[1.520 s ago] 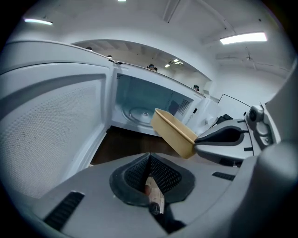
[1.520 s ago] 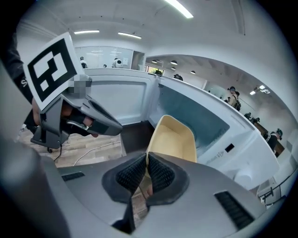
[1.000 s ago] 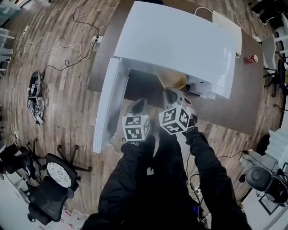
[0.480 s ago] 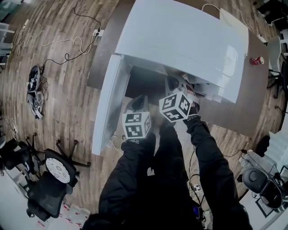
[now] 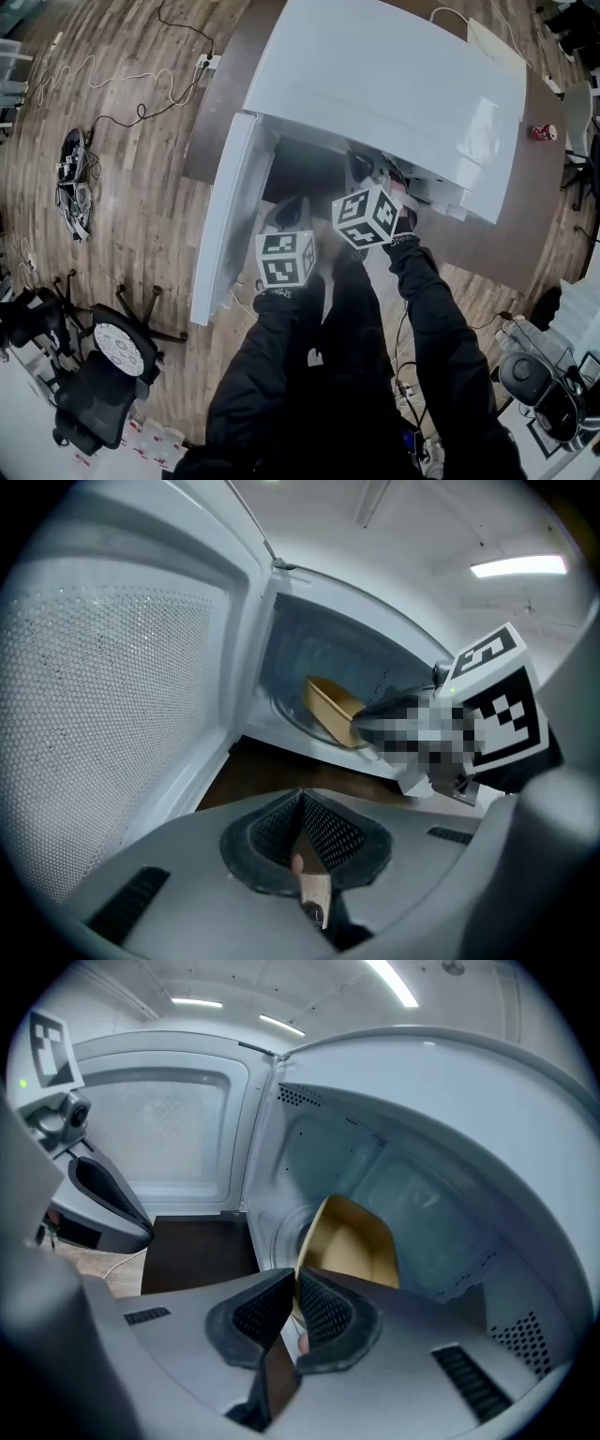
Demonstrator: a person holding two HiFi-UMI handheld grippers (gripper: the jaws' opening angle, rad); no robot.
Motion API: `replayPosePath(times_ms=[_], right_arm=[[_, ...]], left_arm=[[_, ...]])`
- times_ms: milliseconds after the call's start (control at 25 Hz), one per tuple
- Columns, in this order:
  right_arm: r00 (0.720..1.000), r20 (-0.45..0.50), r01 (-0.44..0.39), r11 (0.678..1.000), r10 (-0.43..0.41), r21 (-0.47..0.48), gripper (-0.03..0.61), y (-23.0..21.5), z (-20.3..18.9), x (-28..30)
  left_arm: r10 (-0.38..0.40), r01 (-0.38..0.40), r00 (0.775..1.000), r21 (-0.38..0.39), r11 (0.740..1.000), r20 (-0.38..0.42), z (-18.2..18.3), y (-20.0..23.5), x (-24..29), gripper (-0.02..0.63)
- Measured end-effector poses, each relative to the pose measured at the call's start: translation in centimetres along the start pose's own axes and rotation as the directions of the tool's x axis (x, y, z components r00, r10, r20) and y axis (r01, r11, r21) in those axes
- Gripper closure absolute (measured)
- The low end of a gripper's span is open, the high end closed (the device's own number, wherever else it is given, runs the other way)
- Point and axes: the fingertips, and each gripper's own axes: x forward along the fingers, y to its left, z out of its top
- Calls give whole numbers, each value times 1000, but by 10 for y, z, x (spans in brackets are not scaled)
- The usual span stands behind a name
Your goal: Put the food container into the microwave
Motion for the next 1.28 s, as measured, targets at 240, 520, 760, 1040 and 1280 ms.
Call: replayPosePath(times_ms=[240,520,760,1040,1280], right_arm=[[1000,14,-6,1000,6,26,538,1,0,1],[998,54,22,996,-27,90,499,-1,5,-15],[994,95,40,979,-60,200,500,-1,16,-58],[988,137,28,951,-73,308,540,7,32,-116],[981,165,24,915,-98,402,554,11,38,-163]], left_arm=[[8,-8,1000,-6,1000,0,0,1,-2,580],[11,-11,1000,-5,1000,2,1,3,-6,580],[-3,3,1000,7,1000,22,10,-10,-22,580],[-20,19,997,10,1000,77,32,-32,-55,580],[-41,36,991,35,999,126,44,-52,-90,580]])
